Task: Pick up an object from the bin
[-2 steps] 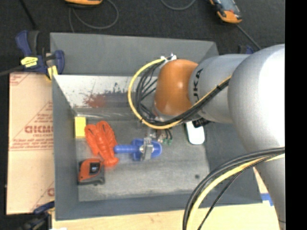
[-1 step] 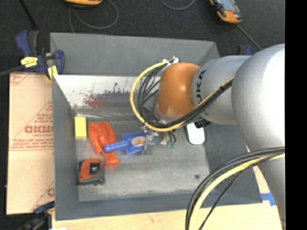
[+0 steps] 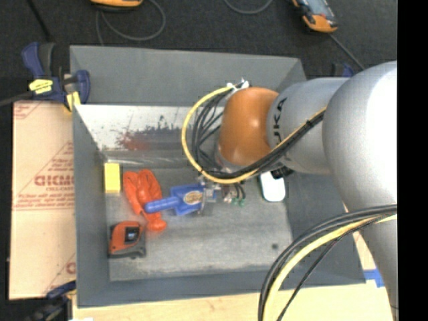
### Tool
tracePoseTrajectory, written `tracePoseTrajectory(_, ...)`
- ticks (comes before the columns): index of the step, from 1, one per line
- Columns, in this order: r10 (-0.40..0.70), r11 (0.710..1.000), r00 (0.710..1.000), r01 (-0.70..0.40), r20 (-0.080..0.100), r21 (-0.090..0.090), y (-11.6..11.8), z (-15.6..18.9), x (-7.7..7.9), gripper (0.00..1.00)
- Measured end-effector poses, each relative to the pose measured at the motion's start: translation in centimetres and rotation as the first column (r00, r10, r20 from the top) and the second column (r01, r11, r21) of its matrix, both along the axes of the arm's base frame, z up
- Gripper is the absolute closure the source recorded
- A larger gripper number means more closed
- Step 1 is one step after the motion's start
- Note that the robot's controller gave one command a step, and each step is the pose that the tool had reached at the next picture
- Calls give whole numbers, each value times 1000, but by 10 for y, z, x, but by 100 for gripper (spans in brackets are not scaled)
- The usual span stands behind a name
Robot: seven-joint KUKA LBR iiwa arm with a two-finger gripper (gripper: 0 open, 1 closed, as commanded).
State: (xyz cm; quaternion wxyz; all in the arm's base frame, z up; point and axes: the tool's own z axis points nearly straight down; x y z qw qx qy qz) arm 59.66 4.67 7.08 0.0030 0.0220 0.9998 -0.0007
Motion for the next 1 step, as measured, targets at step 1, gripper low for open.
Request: tracePoseTrajectory(1,-17,1000,1000,17,6,3,-19,196,1,100)
